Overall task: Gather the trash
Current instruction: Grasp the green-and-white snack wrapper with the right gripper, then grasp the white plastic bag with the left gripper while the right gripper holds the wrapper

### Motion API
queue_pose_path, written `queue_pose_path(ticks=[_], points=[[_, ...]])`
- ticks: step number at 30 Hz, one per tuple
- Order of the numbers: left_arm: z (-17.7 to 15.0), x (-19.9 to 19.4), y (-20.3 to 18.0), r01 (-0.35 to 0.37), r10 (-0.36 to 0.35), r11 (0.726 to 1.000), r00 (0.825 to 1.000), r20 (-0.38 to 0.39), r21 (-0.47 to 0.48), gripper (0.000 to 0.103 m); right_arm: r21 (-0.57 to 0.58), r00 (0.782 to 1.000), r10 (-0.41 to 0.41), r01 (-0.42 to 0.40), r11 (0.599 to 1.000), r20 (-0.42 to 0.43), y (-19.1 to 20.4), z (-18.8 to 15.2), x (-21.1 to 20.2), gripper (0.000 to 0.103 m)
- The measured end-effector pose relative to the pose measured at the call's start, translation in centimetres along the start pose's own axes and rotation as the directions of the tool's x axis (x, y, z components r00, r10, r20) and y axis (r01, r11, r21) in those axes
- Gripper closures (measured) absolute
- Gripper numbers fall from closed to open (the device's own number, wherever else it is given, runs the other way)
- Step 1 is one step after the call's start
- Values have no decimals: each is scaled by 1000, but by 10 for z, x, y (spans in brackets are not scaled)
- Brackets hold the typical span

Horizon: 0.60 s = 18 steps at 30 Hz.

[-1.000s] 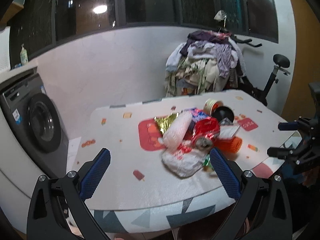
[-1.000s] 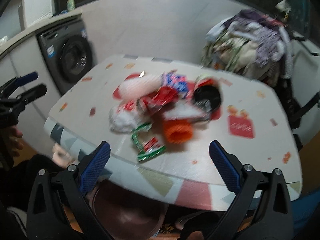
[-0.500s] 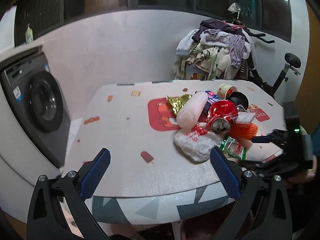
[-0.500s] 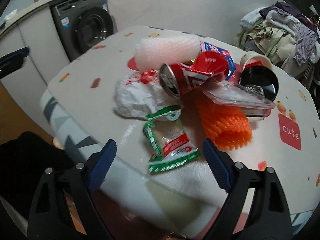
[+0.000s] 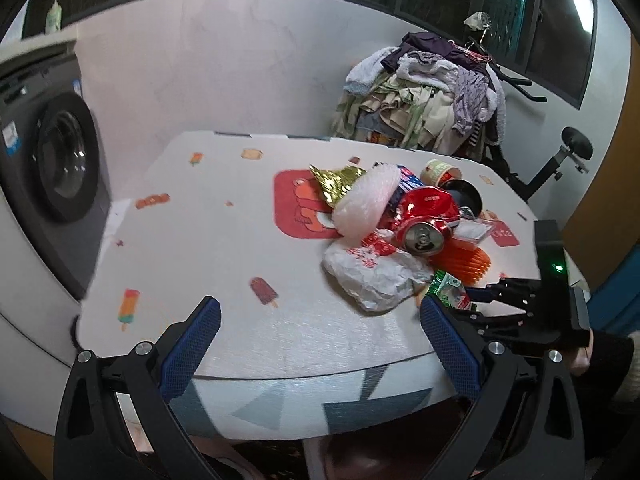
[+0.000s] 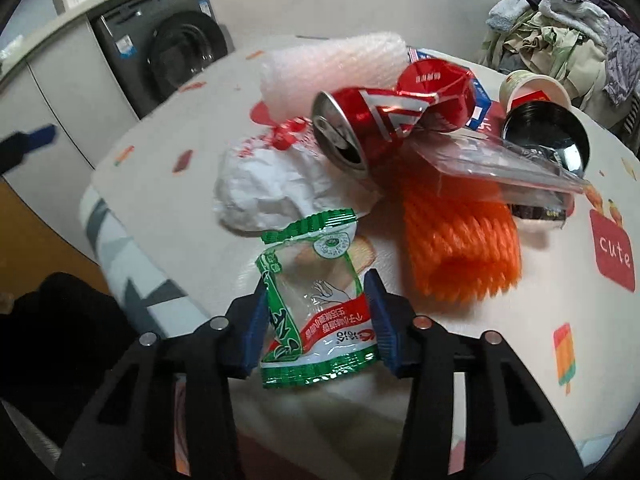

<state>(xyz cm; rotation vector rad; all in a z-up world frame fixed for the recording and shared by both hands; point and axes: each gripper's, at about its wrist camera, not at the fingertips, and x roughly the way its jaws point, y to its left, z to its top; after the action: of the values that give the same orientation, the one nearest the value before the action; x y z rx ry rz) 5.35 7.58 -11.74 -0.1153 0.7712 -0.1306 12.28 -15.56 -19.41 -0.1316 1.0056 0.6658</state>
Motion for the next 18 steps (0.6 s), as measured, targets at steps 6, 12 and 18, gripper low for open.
queue_pose_path(ticks=[6,12,18], points=[[3,26,-2,57,-58,998,997,-56,-25,12,26,998,20,-21,999,62,3,-14,-36,56],[16,85,12,119,-149,975,977,-155,-189,22,60,991,-56,50,997,117,-6,-21,-58,56],[23,146,25,135,-259,869,944,-204,-475,22,97,985,-105,92,991,140,-22,-28,-71,56]])
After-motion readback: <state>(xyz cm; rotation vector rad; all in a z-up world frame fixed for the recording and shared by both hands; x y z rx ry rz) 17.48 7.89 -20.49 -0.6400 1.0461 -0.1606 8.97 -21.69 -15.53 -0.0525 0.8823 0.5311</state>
